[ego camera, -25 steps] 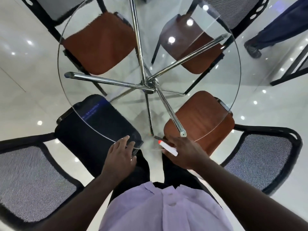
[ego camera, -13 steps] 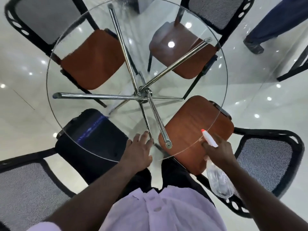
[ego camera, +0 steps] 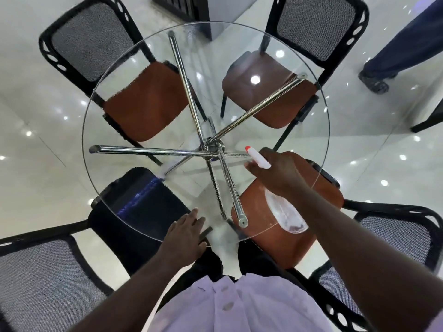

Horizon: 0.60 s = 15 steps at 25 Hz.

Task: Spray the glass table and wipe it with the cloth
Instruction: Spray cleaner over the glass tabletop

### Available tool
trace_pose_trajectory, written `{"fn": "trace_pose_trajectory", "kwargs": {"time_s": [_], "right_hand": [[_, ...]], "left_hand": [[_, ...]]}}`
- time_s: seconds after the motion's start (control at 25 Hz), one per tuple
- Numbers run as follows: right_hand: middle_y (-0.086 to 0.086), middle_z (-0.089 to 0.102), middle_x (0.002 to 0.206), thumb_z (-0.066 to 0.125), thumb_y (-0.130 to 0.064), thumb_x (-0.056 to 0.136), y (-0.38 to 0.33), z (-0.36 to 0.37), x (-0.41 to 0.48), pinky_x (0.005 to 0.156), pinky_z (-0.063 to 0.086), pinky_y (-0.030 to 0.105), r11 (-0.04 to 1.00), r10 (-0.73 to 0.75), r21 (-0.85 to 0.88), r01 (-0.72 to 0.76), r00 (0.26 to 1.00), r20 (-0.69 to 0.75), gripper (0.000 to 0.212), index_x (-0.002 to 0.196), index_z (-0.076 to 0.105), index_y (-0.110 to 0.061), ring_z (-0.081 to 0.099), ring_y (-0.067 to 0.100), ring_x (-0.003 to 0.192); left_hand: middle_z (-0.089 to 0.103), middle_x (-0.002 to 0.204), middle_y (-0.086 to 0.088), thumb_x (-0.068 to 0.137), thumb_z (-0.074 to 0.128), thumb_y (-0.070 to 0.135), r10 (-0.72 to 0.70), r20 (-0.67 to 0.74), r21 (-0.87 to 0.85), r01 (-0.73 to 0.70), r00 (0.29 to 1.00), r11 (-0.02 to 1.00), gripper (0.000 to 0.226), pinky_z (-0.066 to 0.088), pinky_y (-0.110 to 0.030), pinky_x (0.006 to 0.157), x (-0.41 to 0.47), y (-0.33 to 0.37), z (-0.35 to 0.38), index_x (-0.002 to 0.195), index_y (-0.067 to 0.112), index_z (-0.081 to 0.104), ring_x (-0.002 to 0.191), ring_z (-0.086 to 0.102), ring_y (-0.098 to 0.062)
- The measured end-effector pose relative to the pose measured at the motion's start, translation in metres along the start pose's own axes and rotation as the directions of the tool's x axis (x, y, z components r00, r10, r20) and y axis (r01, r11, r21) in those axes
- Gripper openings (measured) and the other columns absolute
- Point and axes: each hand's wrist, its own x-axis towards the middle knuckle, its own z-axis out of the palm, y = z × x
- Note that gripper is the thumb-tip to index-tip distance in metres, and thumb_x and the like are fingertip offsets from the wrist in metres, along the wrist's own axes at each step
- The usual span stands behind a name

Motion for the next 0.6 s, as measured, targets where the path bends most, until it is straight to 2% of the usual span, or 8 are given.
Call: {"fn": "trace_pose_trajectory", "kwargs": {"time_s": [0.12, 0.16, 0.24, 0.28, 0.36, 0.44, 0.52, 0.6], "right_hand": [[0.005, 0.075, 0.073, 0.071, -0.043, 0.095, 0.018, -0.016, -0.008, 0.075, 0.061, 0.044, 0.989, 0.142, 0.062, -0.136, 0.984, -0.103, 0.029, 0.087, 0.069, -0.015, 0.074, 0.026, 0.071], [0.002, 0.075, 0.077, 0.071, -0.043, 0.095, 0.026, -0.024, -0.015, 0.075, 0.062, 0.039, 0.972, 0.213, 0.133, -0.195, 0.968, -0.132, 0.029, 0.089, 0.069, -0.015, 0.075, 0.018, 0.072], [-0.013, 0.071, 0.09, 0.074, -0.035, 0.1, 0.041, -0.038, -0.036, 0.065, 0.057, 0.013, 0.938, 0.295, 0.237, -0.255, 0.943, -0.154, 0.015, 0.1, 0.068, -0.021, 0.071, -0.005, 0.07], [-0.017, 0.07, 0.097, 0.075, -0.033, 0.1, 0.046, -0.043, -0.049, 0.063, 0.054, 0.008, 0.924, 0.323, 0.261, -0.279, 0.935, -0.144, 0.014, 0.112, 0.07, -0.029, 0.069, -0.009, 0.069], [-0.007, 0.075, 0.099, 0.077, -0.036, 0.098, 0.071, -0.044, -0.072, 0.075, 0.065, 0.031, 0.91, 0.372, 0.257, -0.326, 0.915, -0.158, 0.029, 0.125, 0.074, -0.025, 0.072, 0.004, 0.072], [0.0, 0.076, 0.082, 0.077, -0.04, 0.094, 0.091, -0.039, -0.094, 0.07, 0.067, 0.05, 0.9, 0.401, 0.233, -0.367, 0.909, -0.116, 0.021, 0.107, 0.077, -0.023, 0.074, 0.021, 0.064], [0.002, 0.074, 0.072, 0.077, -0.04, 0.092, 0.102, -0.027, -0.115, 0.06, 0.064, 0.049, 0.91, 0.38, 0.179, -0.374, 0.925, 0.001, 0.02, 0.095, 0.073, -0.021, 0.072, 0.023, 0.055], [0.0, 0.07, 0.07, 0.071, -0.051, 0.091, 0.104, -0.01, -0.135, 0.059, 0.061, 0.045, 0.962, 0.266, 0.031, -0.27, 0.959, 0.101, 0.03, 0.09, 0.068, -0.022, 0.069, 0.02, 0.056]], "left_hand": [[0.008, 0.174, -0.003, 0.096, 0.058, 0.051, 0.003, -0.023, -0.038, -0.004, 1.0, 0.999, 0.077, 0.022, -0.044, 0.128, -0.001, 0.002, 0.0, 0.161, 0.024, 0.027, 0.158, 0.018, -0.026], [0.007, 0.174, -0.003, 0.096, 0.058, 0.05, 0.014, -0.028, -0.036, -0.015, 1.0, 0.999, 0.077, 0.021, -0.042, 0.128, 0.0, 0.005, -0.002, 0.162, 0.024, 0.026, 0.159, 0.017, -0.025], [0.005, 0.174, -0.003, 0.098, 0.057, 0.049, 0.043, -0.036, -0.023, -0.044, 0.998, 0.999, 0.077, 0.02, -0.041, 0.127, 0.004, 0.012, -0.006, 0.162, 0.023, 0.024, 0.159, 0.016, -0.025], [0.005, 0.174, -0.003, 0.099, 0.055, 0.048, 0.063, -0.042, -0.006, -0.063, 0.997, 0.998, 0.076, 0.02, -0.04, 0.127, 0.007, 0.016, -0.008, 0.162, 0.023, 0.023, 0.158, 0.017, -0.025], [0.006, 0.174, -0.004, 0.1, 0.053, 0.048, 0.113, -0.047, 0.032, -0.112, 0.992, 0.993, 0.074, 0.021, -0.039, 0.126, 0.016, 0.025, -0.014, 0.163, 0.021, 0.023, 0.157, 0.019, -0.025], [0.008, 0.174, -0.007, 0.1, 0.051, 0.048, 0.162, -0.051, 0.084, -0.157, 0.986, 0.984, 0.073, 0.02, -0.04, 0.126, 0.026, 0.036, -0.017, 0.162, 0.02, 0.025, 0.157, 0.021, -0.026], [0.009, 0.174, -0.007, 0.099, 0.05, 0.048, 0.186, -0.06, 0.136, -0.177, 0.981, 0.975, 0.073, 0.015, -0.044, 0.127, 0.034, 0.048, -0.019, 0.162, 0.02, 0.026, 0.157, 0.018, -0.026], [0.009, 0.174, -0.007, 0.097, 0.052, 0.049, 0.183, -0.077, 0.148, -0.17, 0.98, 0.974, 0.075, 0.01, -0.048, 0.128, 0.041, 0.056, -0.019, 0.162, 0.021, 0.026, 0.158, 0.015, -0.026]]}}
